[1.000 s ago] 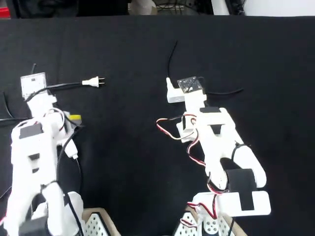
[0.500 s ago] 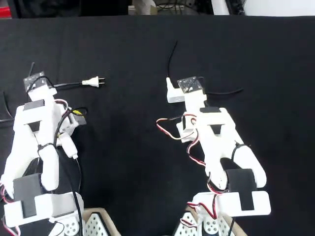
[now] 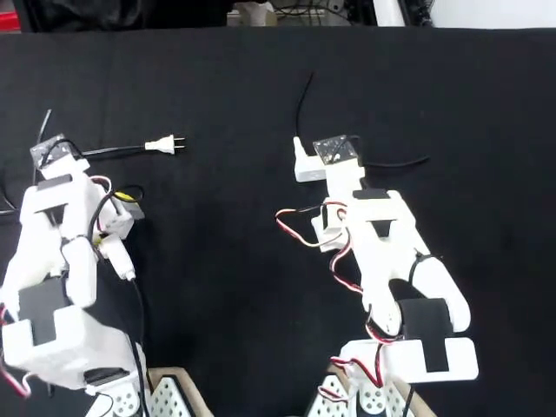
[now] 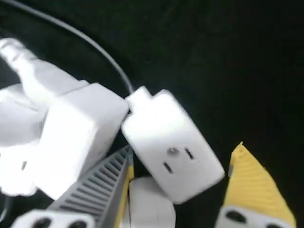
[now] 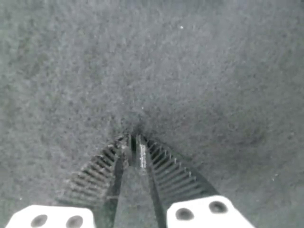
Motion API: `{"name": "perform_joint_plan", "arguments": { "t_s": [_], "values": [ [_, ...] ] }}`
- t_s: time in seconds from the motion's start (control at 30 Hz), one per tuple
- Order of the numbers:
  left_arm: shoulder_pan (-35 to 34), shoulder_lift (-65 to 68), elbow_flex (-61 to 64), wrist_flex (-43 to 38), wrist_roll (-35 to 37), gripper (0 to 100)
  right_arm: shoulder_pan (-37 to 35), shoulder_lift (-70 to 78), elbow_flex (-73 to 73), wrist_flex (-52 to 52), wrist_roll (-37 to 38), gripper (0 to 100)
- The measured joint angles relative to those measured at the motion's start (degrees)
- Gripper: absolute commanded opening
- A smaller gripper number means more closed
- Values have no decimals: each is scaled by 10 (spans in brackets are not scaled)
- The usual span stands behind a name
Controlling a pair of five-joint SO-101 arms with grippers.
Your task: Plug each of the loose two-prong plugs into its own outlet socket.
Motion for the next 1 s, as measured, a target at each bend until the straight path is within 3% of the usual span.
{"name": "perform_joint_plan", "arguments": {
  "t_s": [0.17,0.33,0.5,0.7,0.87,1.0],
  "values": [
    [0,33,-57,44,-5,27,0,0,0,0,0,39],
    [10,35,-75,77,-25,28,0,0,0,0,0,39],
    [81,29,-76,106,-103,29,0,0,0,0,0,39],
    [157,-98,-75,171,-164,29,0,0,0,0,0,39],
    [216,-280,-75,224,-164,34,0,0,0,0,0,39],
    [269,-322,-78,268,-72,51,0,0,0,0,0,39]
  ]
}}
